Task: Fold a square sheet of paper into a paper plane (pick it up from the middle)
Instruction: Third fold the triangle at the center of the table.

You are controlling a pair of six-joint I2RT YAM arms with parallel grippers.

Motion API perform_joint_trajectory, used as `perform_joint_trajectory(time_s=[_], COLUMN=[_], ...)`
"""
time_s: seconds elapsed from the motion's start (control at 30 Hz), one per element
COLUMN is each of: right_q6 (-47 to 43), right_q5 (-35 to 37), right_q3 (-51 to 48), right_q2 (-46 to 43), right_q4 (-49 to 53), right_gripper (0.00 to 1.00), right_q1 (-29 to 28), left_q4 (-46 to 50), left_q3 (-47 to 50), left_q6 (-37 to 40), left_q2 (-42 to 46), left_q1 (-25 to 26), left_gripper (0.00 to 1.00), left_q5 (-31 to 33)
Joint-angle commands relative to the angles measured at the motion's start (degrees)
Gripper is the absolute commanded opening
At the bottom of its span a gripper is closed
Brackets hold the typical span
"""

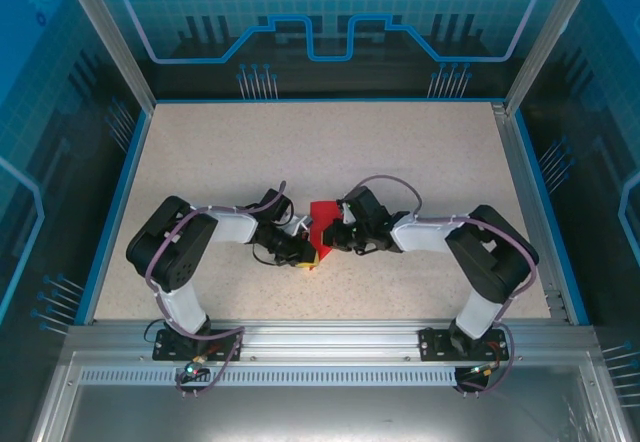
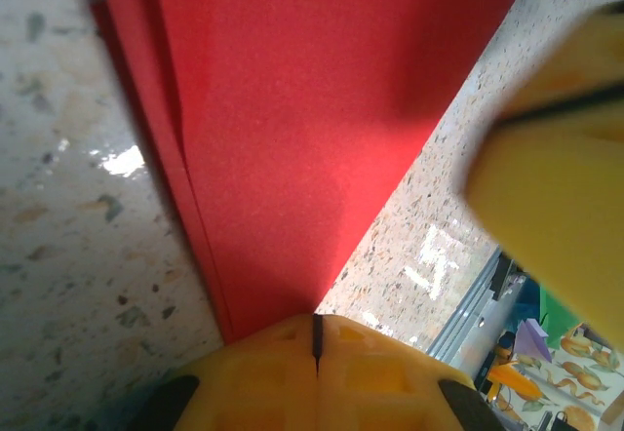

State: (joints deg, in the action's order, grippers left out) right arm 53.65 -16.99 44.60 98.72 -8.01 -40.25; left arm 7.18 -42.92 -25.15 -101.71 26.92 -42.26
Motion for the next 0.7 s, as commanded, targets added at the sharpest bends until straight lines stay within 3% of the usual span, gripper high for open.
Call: perform_joint_trajectory(time_s=[0.0,0.33,0.53,0.67], right_q6=[2.3,2.3,3.3,2.6], right_q5=[-1.9,-0.6,-1.3,2.0], right_q3=[-1.2,-2.3,-2.3,-3.4], right_q2=[1.8,0.2,3.7,5.5], right_q4=[-5.7,-5.4,-7.1,-5.7], right_gripper=[0.08,0.08,0.08,0.08], right_q1=[-1.1,-2.0,-2.6,-1.8], left_q4=[5.5,5.2,5.5,5.6], left_q3=[2.1,1.8,1.7,1.9], left_q6=[-0.1,-0.5,-0.4,-0.3], left_q2=[-0.7,-1.0,-0.9,-0.7], left_q1=[0.5,0.5,0.5,0.4], left_gripper=[0.04,0.03,0.03,0.02], left_q5=[3.8,4.0,4.3,4.7])
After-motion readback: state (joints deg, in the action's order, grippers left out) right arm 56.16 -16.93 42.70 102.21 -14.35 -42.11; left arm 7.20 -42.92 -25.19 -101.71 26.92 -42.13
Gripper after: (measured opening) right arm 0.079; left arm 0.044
